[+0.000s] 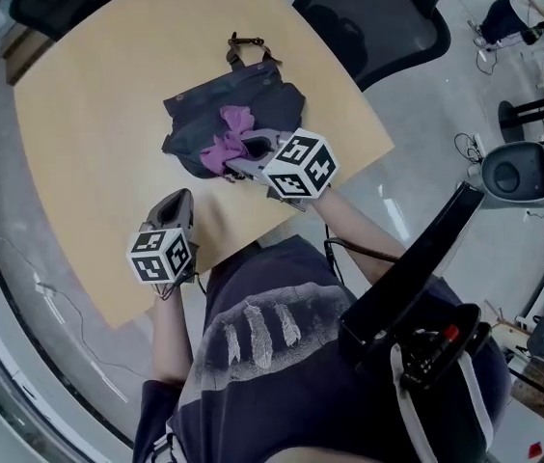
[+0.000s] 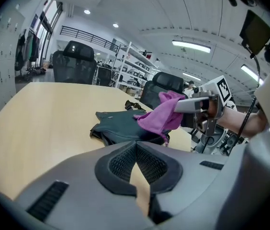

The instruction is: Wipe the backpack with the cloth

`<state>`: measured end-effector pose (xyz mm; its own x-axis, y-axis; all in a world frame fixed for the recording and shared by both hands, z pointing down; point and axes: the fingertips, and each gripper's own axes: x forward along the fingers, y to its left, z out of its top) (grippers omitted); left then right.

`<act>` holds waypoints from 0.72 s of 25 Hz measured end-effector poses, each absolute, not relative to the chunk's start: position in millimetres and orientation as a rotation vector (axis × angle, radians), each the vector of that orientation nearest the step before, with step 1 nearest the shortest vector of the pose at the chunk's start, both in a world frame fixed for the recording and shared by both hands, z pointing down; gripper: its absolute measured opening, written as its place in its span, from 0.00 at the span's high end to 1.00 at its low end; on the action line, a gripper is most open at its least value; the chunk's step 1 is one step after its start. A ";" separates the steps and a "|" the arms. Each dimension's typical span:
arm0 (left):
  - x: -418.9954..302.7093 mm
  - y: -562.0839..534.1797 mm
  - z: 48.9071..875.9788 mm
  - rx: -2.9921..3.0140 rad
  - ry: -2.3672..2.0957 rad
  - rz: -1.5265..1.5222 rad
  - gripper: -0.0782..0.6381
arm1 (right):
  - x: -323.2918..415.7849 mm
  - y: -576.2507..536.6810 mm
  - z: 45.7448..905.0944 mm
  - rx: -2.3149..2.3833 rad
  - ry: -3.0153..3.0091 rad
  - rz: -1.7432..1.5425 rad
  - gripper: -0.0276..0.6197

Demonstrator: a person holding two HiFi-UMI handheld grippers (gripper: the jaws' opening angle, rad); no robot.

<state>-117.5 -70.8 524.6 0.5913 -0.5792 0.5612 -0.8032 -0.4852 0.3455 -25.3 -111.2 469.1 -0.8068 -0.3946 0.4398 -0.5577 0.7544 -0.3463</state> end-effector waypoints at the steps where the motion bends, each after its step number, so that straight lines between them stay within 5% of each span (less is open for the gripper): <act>1: -115.3 -66.4 522.0 2.235 -1.109 0.501 0.88 | -18.7 -109.3 455.6 0.752 -2.671 0.732 0.85; 18: -64.4 48.1 421.1 2.336 -1.515 0.301 0.88 | 78.2 19.1 355.5 0.639 -3.025 0.630 0.86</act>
<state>-64.4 48.1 421.1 0.4093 -0.8405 0.3551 -0.9124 -0.3742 0.1659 78.2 19.1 355.5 -0.9178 -0.3911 0.0679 -0.3857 0.8382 -0.3856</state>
